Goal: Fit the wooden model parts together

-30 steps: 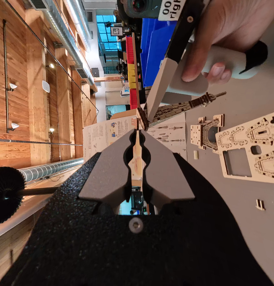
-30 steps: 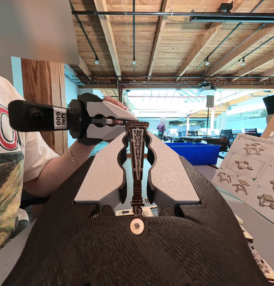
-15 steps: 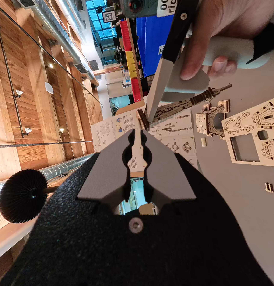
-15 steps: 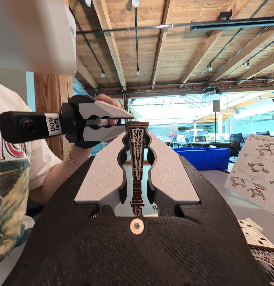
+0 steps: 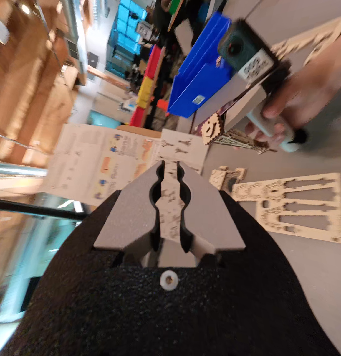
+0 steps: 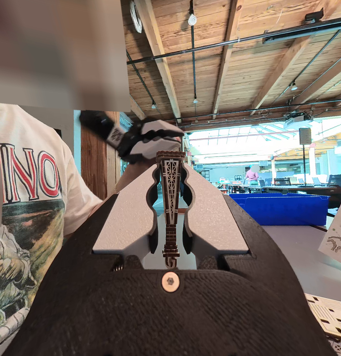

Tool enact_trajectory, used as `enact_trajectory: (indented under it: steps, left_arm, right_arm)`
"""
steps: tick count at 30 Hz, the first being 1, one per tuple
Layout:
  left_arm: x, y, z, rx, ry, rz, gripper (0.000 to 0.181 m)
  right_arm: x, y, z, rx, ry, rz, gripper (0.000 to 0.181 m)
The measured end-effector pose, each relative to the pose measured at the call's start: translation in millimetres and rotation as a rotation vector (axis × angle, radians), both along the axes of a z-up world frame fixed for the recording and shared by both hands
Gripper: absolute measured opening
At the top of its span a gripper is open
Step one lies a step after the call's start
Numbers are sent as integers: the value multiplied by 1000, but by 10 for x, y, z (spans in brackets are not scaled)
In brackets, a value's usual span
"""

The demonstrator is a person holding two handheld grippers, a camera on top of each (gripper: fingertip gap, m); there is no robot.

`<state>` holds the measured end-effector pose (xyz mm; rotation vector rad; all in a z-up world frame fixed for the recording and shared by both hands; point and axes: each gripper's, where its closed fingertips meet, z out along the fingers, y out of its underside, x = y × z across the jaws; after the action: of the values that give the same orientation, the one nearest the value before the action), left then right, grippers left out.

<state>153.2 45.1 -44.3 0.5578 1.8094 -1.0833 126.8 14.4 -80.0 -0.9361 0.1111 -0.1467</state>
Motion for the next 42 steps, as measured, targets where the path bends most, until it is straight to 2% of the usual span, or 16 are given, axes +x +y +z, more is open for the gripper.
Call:
enact_trajectory:
  steps: [1,5,8,12,18,25,29,42]
  left_arm:
    - [-8,58,48,-22,99,-43,15]
    - [-153,245,313,-78,422,-254,14]
    - [-261,265,372,-29,527,-360,12]
    - [-286,181,234,98,546,-372,8]
    - [-421,-51,-99,276,617,-411,18]
    - [-570,-231,-215,340,666,-473,17]
    - [-578,-243,-169,331,704,-487,11]
    - [-624,-235,-310,405,783,-477,10]
  right_arm:
    - [-3,-7,5,-1,-1,1,18]
    - [-9,-10,9,2,1,9,18]
    - [-42,20,-1,1,2,41,18]
    - [-108,67,-2,3,2,96,18]
    - [-207,120,19,1,-10,157,18]
    - [-270,133,48,-7,-30,178,18]
    - [-285,141,48,-17,-39,178,18]
    - [-322,197,23,-53,-58,182,18]
